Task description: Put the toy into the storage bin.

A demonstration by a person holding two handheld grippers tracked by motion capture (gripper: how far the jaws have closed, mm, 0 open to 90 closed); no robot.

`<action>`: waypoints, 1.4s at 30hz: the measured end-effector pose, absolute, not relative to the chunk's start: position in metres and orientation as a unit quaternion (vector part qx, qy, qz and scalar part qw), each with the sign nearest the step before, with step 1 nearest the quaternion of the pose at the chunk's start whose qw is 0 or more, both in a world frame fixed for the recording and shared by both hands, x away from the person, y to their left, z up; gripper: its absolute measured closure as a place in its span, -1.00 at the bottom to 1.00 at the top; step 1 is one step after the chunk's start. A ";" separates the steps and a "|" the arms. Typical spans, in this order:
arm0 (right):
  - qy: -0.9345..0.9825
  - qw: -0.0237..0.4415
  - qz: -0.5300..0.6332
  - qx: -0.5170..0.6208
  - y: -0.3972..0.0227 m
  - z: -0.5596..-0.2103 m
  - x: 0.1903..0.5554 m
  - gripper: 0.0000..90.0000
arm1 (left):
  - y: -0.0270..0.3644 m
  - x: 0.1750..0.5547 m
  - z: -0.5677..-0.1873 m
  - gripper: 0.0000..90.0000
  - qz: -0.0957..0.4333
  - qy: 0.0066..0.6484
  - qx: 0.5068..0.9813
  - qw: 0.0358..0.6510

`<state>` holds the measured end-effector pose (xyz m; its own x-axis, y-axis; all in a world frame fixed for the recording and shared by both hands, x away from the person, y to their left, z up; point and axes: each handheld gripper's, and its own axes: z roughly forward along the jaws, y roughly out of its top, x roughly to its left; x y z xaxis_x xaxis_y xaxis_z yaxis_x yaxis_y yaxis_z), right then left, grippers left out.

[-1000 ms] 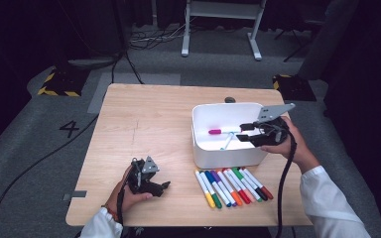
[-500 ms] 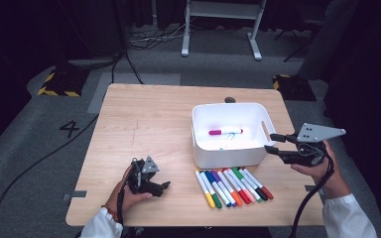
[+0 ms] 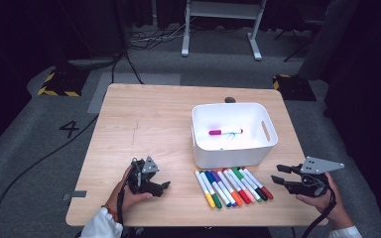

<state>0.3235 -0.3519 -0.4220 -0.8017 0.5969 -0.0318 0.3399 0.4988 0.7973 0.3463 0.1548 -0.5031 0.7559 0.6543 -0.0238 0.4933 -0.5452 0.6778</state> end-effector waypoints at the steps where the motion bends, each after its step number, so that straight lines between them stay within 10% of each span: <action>1: 0.854 0.147 0.414 0.279 -0.352 -0.430 0.323 0.17 | 0.155 0.346 -0.503 -0.68 0.117 0.329 0.871 0.345; 42: 0.870 0.134 0.366 0.301 -0.355 -0.495 0.351 0.54 | 0.155 0.346 -0.503 -0.68 0.117 0.329 0.871 0.345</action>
<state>0.3510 -0.3548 -0.4948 -0.7827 0.6223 -0.0122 0.4262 0.5501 0.7182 0.3463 0.1548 -0.5031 0.7558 0.6544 -0.0241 0.4935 -0.5450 0.6778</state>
